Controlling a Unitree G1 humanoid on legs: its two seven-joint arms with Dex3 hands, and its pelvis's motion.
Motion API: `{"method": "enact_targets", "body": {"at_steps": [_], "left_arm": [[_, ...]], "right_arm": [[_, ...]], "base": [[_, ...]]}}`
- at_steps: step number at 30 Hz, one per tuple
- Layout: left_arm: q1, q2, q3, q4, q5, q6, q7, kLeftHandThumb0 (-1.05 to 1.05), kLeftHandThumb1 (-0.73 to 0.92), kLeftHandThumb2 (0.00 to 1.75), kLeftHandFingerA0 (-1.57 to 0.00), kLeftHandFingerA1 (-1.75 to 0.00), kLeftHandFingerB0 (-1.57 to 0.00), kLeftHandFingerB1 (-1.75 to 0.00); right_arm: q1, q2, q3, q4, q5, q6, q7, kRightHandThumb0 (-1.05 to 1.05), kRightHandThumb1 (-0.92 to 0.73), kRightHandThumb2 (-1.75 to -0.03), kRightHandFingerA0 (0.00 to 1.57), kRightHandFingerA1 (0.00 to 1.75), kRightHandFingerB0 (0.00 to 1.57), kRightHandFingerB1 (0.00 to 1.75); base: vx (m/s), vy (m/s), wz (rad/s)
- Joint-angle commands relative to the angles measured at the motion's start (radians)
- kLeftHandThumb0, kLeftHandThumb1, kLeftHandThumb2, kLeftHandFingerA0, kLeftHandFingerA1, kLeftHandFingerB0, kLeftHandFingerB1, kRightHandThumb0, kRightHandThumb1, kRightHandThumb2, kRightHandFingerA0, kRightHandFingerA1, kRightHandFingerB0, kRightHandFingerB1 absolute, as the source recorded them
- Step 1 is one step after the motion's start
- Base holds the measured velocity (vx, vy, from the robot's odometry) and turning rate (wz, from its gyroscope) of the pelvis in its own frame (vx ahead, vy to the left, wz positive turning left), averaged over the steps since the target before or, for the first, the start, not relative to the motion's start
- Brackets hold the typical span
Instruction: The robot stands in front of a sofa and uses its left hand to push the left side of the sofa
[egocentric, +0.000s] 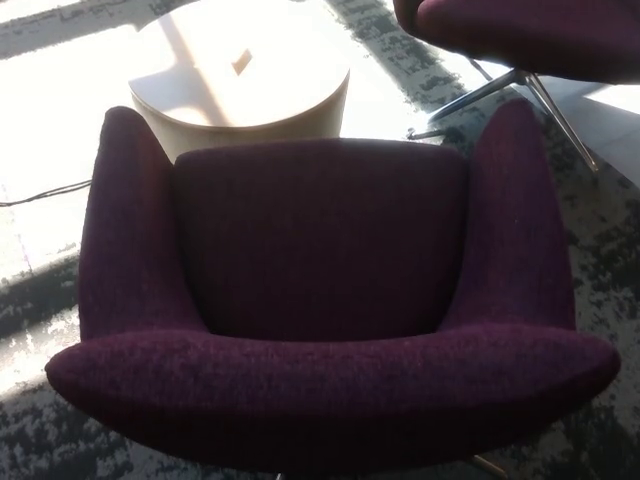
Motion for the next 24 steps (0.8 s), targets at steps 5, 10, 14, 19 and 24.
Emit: {"method": "enact_targets", "body": {"at_steps": [5,10,14,19,24], "left_arm": [[-0.017,-0.012,0.083,0.096,-0.069,-0.343,-0.043,-0.71,0.92,0.68,-0.24,-0.34,-0.19,-0.30],[-0.052,0.017,0.131,0.089,-0.093,-0.355,-0.055,-0.84,0.81,0.86,-0.10,-0.30,-0.08,-0.26],[-0.085,0.031,0.173,0.082,-0.115,-0.376,-0.087,-0.84,0.84,1.17,-0.07,-0.27,-0.07,-0.22],[-0.141,0.057,0.283,0.041,-0.210,-0.368,-0.158,-0.85,0.84,1.17,-0.07,-0.21,-0.07,-0.23],[-0.174,0.109,0.323,-0.011,-0.227,-0.370,-0.185,-0.91,0.90,1.24,0.00,-0.10,0.00,-0.08]], "right_arm": [[-0.021,0.004,-0.006,0.098,-0.023,-0.334,-0.132,-0.58,-0.70,-0.62,0.64,0.53,0.46,0.36],[-0.035,0.007,-0.010,0.130,-0.013,-0.369,-0.126,-0.58,-0.57,-0.92,0.59,0.65,0.38,0.51],[-0.047,-0.003,-0.004,0.151,-0.021,-0.381,-0.133,-0.59,-0.57,-0.92,0.58,0.65,0.39,0.51],[-0.049,-0.001,0.001,0.174,-0.030,-0.409,-0.165,-0.58,-0.57,-0.92,0.59,0.65,0.41,0.52],[-0.043,-0.005,0.007,0.188,-0.036,-0.423,-0.163,-0.57,-0.71,-0.61,0.65,0.59,0.47,0.37]], "base": [[0.00,0.000,0.00],[0.00,0.000,0.00],[0.00,0.000,0.00],[0.00,0.000,0.00],[0.00,0.000,0.00]]}}
